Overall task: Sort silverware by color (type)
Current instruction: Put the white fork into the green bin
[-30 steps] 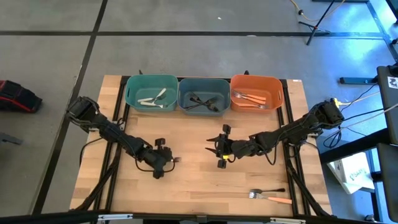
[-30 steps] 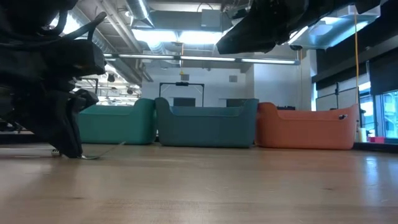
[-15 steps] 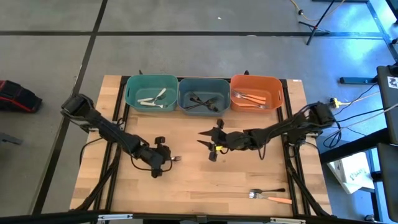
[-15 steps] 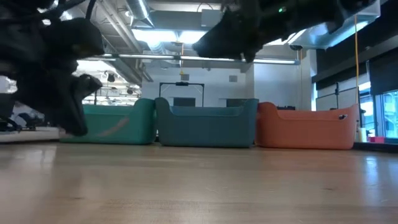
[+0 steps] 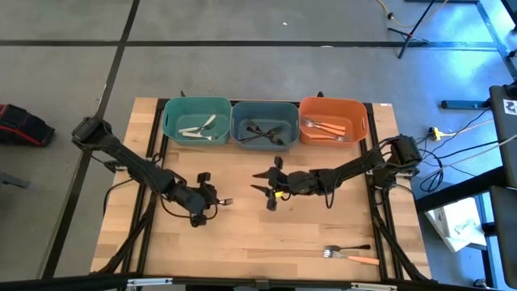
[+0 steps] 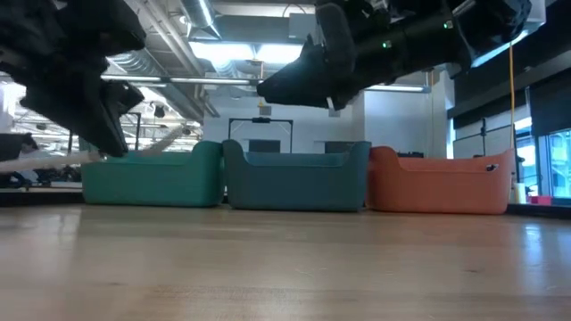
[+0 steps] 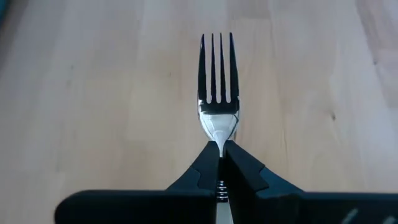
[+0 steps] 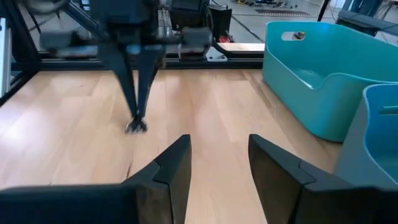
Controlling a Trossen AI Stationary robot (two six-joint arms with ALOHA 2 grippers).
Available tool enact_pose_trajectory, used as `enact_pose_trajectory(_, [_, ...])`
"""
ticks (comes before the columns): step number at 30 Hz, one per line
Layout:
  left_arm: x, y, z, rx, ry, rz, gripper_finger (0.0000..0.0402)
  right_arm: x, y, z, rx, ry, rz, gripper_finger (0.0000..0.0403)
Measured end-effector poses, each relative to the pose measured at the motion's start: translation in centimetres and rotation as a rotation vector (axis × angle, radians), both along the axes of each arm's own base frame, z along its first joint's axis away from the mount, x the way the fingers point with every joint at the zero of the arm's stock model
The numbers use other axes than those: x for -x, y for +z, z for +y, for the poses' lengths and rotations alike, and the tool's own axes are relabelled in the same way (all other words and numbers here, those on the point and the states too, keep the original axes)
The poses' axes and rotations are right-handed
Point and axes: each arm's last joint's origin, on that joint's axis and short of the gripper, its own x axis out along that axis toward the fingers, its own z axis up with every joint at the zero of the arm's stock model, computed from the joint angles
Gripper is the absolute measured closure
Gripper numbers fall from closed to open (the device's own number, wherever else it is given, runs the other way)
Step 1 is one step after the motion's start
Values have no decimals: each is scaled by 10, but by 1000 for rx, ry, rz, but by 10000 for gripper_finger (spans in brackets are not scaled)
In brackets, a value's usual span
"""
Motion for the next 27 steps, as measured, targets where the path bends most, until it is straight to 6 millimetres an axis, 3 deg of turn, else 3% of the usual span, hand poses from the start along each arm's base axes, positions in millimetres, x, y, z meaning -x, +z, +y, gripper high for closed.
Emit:
enact_pose_trajectory(13, [39, 54, 37, 6, 93, -148, 394, 0, -2, 0, 4, 1, 17, 253])
enact_pose_trajectory(20, [52, 78, 71, -168, 271, -310, 397, 0, -2, 0, 4, 1, 18, 253])
enact_pose_trajectory(27, [55, 83, 114, -399, 521, -271, 397, 1, -2, 0, 4, 1, 19, 253])
